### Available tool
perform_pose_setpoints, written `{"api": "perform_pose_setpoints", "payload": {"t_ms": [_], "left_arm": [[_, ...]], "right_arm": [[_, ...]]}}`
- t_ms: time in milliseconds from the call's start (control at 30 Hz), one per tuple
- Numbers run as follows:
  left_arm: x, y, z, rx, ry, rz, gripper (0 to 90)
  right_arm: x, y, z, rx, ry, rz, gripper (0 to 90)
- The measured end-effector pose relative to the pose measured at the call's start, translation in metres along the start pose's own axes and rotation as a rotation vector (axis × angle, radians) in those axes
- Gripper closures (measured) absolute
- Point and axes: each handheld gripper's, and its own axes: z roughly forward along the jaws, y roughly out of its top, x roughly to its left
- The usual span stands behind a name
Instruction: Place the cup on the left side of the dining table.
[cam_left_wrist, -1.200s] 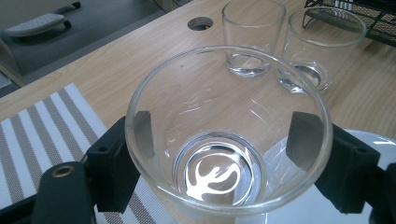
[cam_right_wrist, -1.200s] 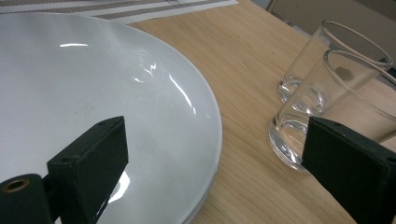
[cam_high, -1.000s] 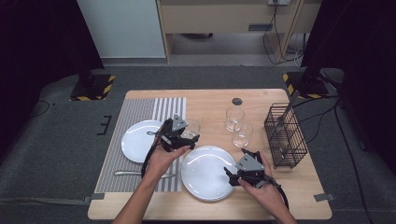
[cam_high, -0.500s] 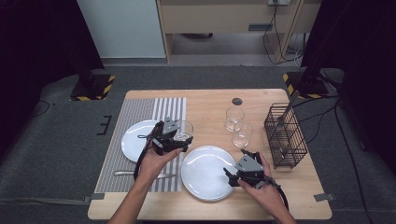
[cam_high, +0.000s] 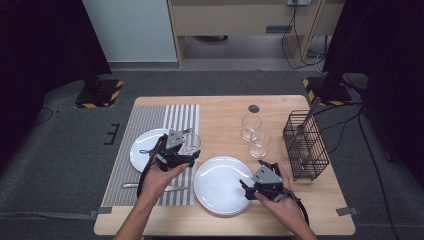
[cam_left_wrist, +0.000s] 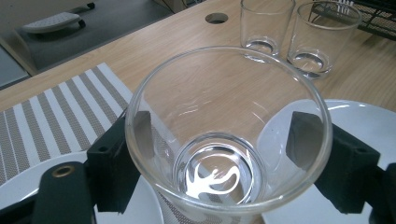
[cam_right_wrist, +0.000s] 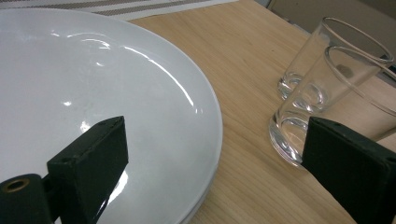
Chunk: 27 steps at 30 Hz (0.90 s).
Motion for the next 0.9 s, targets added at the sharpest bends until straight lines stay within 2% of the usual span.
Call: {"api": "perform_pose_setpoints", "payload": {"t_ms": [300, 900], "left_arm": [[0.002, -0.006, -0.008, -0.011, 0.007, -0.001, 19.2], [0.003, -0.023, -0.015, -0.006, 0.005, -0.002, 19.2]], "right_arm": [[-0.001, 0.000, 0.000, 0.002, -0.004, -0.001, 7.0], [-0.001, 0.000, -0.001, 0.000, -0.012, 0.001, 7.0]]}}
